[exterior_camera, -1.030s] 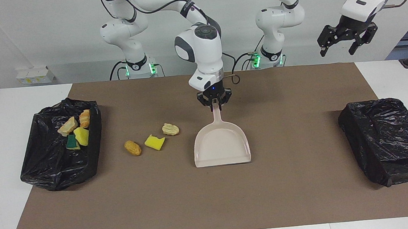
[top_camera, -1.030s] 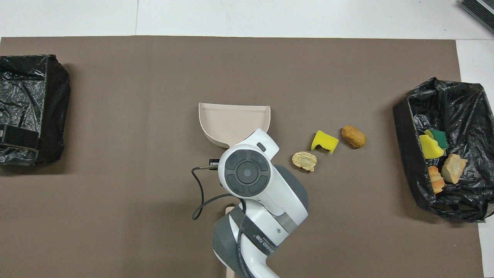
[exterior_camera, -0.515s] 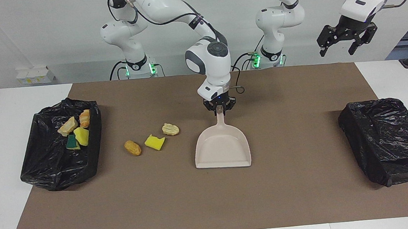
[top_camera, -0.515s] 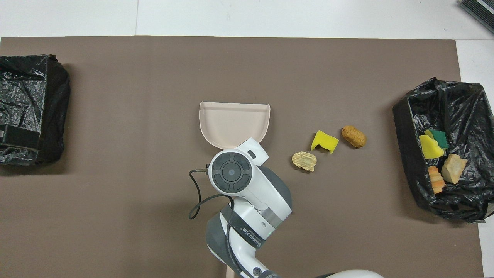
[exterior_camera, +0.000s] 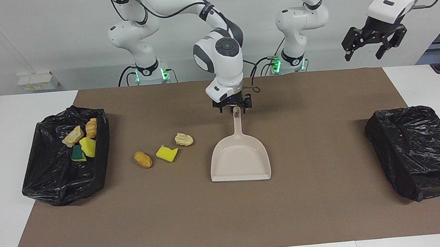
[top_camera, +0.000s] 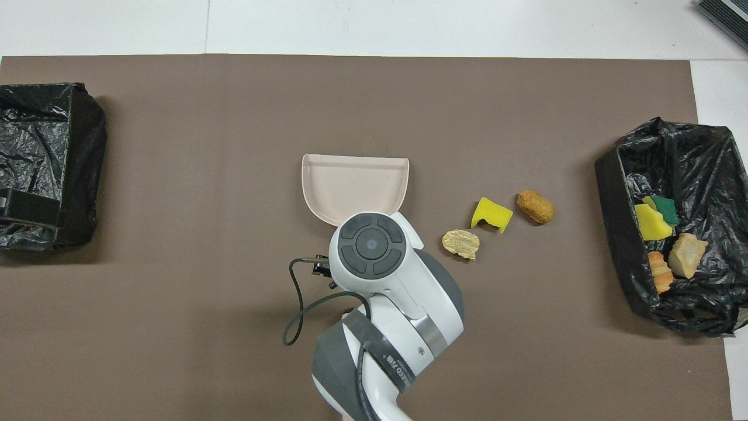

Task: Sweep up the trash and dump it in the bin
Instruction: 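Set the dustpan down at the table center and release it, then reach the left gripper to the dustpan handle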

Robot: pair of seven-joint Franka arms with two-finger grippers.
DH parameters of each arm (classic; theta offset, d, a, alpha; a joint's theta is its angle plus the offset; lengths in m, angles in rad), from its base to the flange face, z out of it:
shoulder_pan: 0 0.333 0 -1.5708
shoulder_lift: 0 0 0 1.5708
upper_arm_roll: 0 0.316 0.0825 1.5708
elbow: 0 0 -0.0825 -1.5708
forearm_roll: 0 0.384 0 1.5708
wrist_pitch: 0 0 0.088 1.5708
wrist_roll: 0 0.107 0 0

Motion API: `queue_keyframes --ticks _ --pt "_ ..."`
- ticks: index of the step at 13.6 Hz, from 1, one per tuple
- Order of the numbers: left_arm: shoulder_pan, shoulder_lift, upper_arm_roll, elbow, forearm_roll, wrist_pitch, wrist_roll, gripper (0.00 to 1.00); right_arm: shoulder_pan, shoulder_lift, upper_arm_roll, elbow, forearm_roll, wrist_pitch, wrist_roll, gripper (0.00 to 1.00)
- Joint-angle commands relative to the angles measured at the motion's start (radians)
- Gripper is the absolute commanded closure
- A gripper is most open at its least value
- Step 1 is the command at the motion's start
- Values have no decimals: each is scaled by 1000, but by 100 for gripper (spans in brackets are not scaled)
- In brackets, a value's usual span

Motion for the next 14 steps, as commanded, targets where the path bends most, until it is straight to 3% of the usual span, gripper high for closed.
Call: queue_keyframes --ticks 1,4,6,8,11,13,14 --pt "2 -5 -8 6 9 -13 -4 0 50 -79 3 -104 53 -3 42 0" --pt "-3 -4 -11 2 8 11 -5 0 124 -171 3 -248 119 40 75 0" --pt "-21 -4 -21 -39 1 98 -5 0 174 -228 3 -332 147 56 74 0" --pt "-81 18 -22 -70 1 158 -7 0 210 -277 3 -406 184 58 65 0" --pt "-196 41 -22 -171 1 284 -75 0 271 -280 3 -475 219 90 78 0" --pt "-277 54 -22 -241 1 385 -172 0 290 -271 3 -501 233 130 77 8" --pt "-316 74 -24 -257 1 411 -223 0 297 -269 3 -512 234 139 74 19"
